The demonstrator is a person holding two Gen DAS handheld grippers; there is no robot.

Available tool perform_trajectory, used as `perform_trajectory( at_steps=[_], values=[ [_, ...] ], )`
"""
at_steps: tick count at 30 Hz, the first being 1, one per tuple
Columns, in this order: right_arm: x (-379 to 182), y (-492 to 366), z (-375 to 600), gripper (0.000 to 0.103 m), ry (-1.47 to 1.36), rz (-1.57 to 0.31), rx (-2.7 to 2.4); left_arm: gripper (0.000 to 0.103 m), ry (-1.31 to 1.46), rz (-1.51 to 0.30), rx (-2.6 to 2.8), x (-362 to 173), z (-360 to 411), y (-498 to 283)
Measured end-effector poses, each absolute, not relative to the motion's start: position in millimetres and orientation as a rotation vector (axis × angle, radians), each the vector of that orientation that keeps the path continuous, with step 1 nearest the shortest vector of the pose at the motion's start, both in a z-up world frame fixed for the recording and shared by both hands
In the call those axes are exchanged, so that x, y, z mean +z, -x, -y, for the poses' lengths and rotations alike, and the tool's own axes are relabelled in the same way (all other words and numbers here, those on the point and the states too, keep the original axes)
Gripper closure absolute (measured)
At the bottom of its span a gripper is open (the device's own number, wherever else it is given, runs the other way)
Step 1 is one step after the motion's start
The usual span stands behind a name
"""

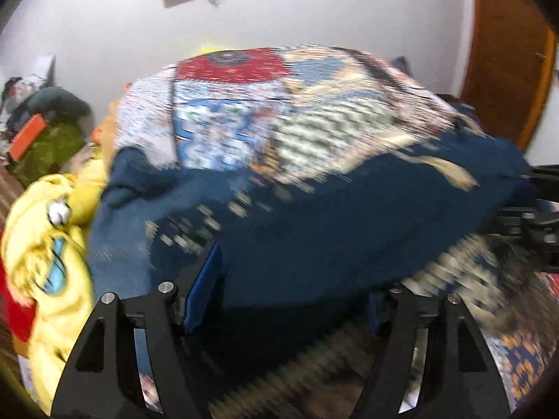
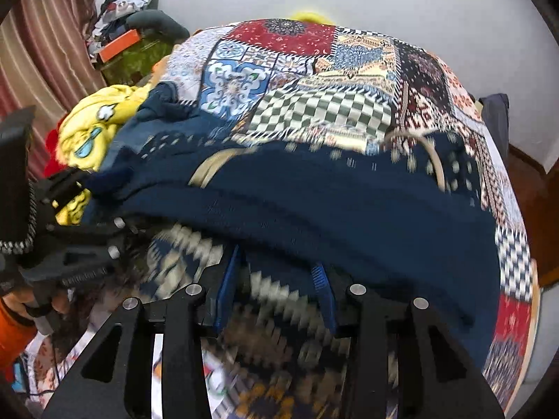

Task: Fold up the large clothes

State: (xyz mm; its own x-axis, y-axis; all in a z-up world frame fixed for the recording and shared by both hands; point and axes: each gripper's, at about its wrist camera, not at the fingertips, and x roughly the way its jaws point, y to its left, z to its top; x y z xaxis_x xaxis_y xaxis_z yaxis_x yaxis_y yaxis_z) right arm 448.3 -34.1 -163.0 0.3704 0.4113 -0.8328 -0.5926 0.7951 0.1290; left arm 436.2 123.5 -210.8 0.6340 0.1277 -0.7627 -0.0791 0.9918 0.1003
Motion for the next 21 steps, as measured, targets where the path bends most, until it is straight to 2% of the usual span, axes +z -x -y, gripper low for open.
perform_trajectory(
  at_steps=[6, 12, 16, 21],
  values=[
    [-144.4, -507.1, 52.7, 0.066, 0.065, -0.980, 0.511, 0.033, 0.066, -0.959, 0.178, -198.6, -193.6, -487.9],
    [-105.8, -494.0, 70.9, 0.065, 0.122, -0.809, 0.370, 0.033, 0.033, -0.834, 0.341, -152.9, -233.1, -469.7],
    [-93.7, -469.3, 69.2, 0.063, 0.151, -0.788, 0.439, 0.033, 0.079, -0.829, 0.279, -140.5, -237.0, -448.7],
    [-109.6, -444.4, 53.1, 0.057, 0.162, -0.850, 0.559, 0.033, 0.106, -0.868, 0.129, -147.4, -202.6, -425.8]
  ],
)
